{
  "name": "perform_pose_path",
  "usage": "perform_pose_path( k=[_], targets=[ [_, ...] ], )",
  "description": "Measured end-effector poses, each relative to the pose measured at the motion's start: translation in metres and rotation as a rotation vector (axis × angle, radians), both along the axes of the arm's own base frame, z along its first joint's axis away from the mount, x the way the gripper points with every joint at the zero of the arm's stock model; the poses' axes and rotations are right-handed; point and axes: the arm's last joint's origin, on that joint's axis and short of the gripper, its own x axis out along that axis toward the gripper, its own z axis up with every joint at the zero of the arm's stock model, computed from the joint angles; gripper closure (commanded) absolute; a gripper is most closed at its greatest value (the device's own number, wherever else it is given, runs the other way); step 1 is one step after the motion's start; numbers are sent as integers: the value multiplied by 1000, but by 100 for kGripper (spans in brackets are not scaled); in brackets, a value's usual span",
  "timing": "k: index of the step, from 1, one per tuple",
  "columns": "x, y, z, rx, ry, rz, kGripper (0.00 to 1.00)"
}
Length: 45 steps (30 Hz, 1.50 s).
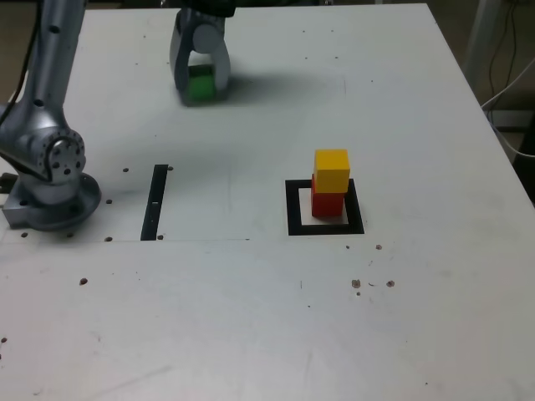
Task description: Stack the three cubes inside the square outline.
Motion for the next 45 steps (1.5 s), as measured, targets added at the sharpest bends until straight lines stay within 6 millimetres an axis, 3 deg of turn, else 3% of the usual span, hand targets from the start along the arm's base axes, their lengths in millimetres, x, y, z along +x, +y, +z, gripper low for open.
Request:
perform_pose_path(
  k=[13,22,31,37,45],
  targets=[
    [38,-65,60,49,-69,-119,72],
    [59,-110,82,42,-98,-177,72],
    [78,-166,119,91,-163,-255,72],
    [84,-183,128,85,-175,-275,72],
    [100,-225,133,77,-199,-333,72]
  ],
)
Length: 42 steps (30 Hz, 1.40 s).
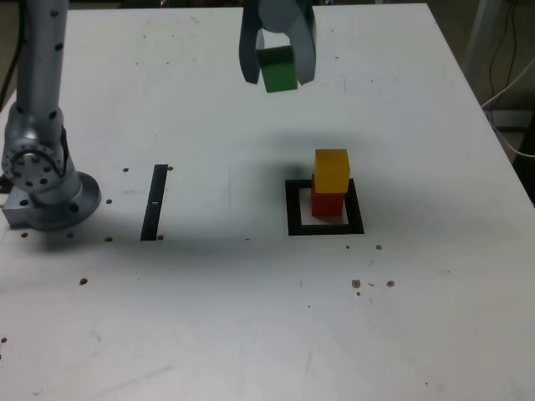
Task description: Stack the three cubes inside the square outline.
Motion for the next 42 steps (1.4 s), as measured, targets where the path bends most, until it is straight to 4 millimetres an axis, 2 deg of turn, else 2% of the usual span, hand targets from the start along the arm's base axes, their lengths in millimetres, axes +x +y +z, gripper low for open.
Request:
perform_pose_path(
  k=[8,18,39,41,42],
  targets=[
    [22,-40,-5,-3,0,-68,72],
    [49,-75,-23,-13,23,-119,72],
    [65,-79,-47,-22,79,-100,72],
    [66,-79,-49,-24,82,-99,68],
    [67,-79,-49,-24,82,-99,62]
  ],
)
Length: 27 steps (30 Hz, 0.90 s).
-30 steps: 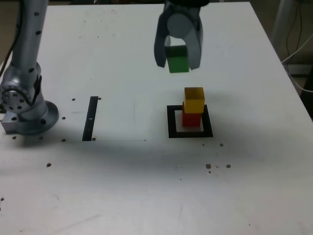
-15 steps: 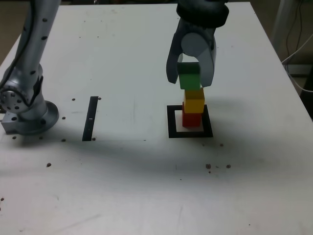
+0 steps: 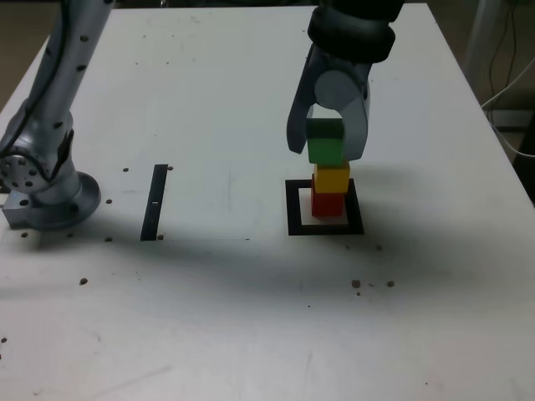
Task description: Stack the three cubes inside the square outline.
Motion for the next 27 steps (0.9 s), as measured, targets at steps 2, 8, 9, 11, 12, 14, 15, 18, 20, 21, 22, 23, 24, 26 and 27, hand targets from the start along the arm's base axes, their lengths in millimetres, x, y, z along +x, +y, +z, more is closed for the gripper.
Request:
perform_pose_path(
  k=[2,8,9,11,12,14,15,18,20,21,22,23,24,26,27],
  targets=[
    [1,0,-1,-2,0,1,44],
    [2,-1,-2,-12,-6,-1,1],
    [2,-1,-2,-13,-7,-1,1],
    [2,-1,-2,-13,-7,-1,0],
    [2,-1,-2,-13,-7,-1,0],
    [2,-1,-2,-13,-7,-1,0],
    [2,-1,-2,-13,-7,-1,0],
    [2,-1,-2,-14,-5,-1,0],
    [2,-1,-2,-14,-4,-1,0],
    [1,-1,-2,-14,-3,-1,0],
    [1,-1,-2,-14,-3,-1,0],
    [1,-1,-2,-14,-3,-1,0],
    [1,-1,-2,-14,-4,-1,0],
    [0,0,0,-5,-9,-3,0],
    [-1,0,3,2,-16,-5,0]
  ],
)
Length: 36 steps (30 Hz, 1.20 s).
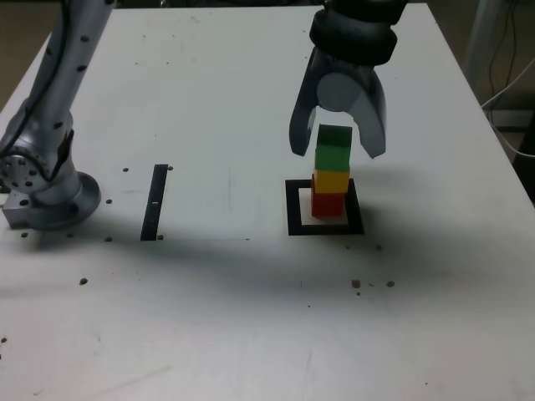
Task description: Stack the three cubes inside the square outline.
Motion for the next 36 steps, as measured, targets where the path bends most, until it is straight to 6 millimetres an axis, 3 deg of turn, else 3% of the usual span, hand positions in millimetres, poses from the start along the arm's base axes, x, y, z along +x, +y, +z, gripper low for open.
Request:
perform_pose_path(
  k=[9,18,23,36],
  targets=[
    [-46,1,49,102,-104,-6,0],
    [-116,4,80,136,-162,33,0],
    [-155,5,82,147,-160,58,0],
    [-201,6,47,146,-70,76,0]
  ],
)
